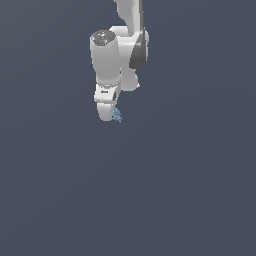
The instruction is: Pick up the object and move it to a goal position.
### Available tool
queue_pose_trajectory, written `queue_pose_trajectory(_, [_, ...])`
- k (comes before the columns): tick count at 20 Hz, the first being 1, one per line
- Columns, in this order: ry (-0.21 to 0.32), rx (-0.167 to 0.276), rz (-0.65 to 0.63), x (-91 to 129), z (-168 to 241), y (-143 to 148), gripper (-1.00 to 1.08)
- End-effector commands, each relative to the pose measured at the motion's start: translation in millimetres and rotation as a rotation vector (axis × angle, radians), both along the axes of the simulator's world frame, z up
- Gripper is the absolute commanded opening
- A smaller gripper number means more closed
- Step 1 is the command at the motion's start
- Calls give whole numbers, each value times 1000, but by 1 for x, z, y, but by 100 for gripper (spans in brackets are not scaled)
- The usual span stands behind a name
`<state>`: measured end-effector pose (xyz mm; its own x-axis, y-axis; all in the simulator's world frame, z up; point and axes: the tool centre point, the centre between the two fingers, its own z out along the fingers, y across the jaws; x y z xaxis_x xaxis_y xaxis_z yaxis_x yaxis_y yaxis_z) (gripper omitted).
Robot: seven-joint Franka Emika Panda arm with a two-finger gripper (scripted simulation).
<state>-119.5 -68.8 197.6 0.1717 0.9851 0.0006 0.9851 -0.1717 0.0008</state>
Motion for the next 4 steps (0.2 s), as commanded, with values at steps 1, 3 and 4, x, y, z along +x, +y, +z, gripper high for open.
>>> queue_pose_trajectory(1, [0, 1, 0, -3, 4, -2, -100])
queue_pose_trajectory(3, [0, 1, 0, -4, 6, -3, -100])
queue_pose_trajectory(4, [0, 1, 0, -4, 6, -3, -100])
